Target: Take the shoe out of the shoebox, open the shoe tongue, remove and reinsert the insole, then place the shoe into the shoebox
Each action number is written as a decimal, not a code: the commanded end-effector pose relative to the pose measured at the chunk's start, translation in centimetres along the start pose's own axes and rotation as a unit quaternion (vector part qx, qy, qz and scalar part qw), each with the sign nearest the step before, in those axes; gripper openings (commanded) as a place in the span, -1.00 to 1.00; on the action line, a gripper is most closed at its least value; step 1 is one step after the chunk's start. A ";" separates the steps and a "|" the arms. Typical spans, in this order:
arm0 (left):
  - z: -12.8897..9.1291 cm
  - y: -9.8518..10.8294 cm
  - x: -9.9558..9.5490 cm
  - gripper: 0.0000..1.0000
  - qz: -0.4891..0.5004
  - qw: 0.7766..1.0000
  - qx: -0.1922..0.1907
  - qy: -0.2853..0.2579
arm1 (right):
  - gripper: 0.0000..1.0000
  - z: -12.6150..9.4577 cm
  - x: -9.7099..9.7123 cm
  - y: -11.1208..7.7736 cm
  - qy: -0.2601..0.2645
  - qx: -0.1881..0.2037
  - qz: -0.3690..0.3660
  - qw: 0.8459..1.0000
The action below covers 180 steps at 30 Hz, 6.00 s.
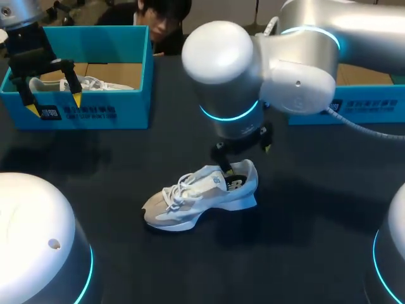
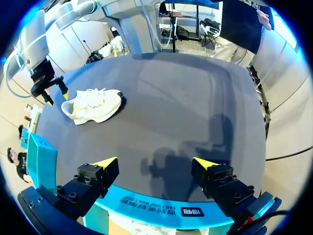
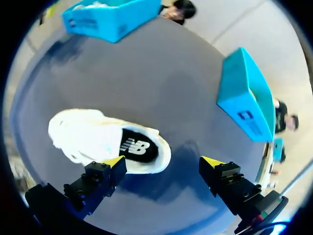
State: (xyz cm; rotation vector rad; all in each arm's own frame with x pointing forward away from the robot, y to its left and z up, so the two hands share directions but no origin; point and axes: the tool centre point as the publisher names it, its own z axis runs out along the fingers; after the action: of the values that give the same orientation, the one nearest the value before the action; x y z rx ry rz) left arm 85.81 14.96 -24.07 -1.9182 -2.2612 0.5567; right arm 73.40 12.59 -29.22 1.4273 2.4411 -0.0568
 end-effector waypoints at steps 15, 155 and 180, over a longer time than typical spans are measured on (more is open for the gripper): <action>0.1 -0.1 0.0 1.00 0.000 1.000 -0.002 0.000 | 1.00 -2.7 0.2 -0.7 0.184 -0.058 -0.429 0.882; 0.1 -0.1 0.0 1.00 0.000 1.000 -0.002 0.000 | 1.00 13.2 -8.3 -8.4 0.256 -0.395 -0.360 0.806; 0.1 -0.1 0.0 1.00 0.000 1.000 -0.002 0.000 | 1.00 13.2 -7.4 -7.4 0.265 -0.391 -0.367 0.802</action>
State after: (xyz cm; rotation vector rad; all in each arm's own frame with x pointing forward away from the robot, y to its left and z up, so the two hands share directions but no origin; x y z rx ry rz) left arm 85.81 14.96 -24.04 -1.9180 -2.2612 0.5564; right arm 73.23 -0.59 -40.44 0.0935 2.7165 1.1760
